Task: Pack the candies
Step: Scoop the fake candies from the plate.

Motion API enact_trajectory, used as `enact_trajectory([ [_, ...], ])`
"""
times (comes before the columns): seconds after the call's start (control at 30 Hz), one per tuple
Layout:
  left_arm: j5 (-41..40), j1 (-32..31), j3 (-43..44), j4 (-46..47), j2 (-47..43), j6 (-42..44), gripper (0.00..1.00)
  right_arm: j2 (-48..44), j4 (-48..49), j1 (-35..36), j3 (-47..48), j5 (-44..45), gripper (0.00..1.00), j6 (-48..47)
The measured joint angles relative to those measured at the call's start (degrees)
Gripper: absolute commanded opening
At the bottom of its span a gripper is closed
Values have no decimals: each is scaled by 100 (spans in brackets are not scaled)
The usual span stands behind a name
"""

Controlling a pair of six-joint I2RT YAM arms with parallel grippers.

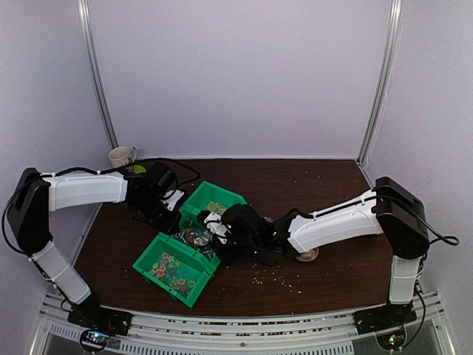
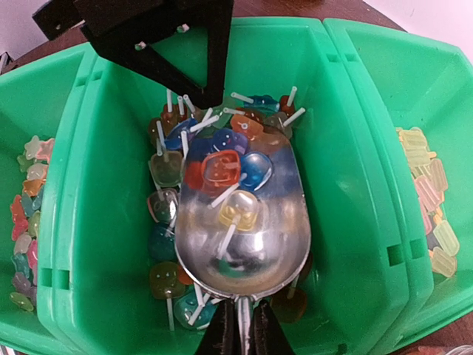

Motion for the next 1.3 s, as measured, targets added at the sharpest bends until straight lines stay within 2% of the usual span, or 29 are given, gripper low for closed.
enact_trajectory([
  [0.27, 39, 59, 0, -4, 0, -13, 0, -2, 361, -11, -164, 9, 0, 28],
  [0.53, 125, 57, 0, -4, 0, -33, 0, -243, 1486, -11, -988, -33, 0, 0],
  [0.9, 192, 116, 22, -2, 0, -85, 0, -264, 1849, -11, -1128, -44, 0, -81],
  [1.3, 208, 192, 33, 9, 0, -153, 0, -586, 2557, -11, -1764, -39, 0, -101],
])
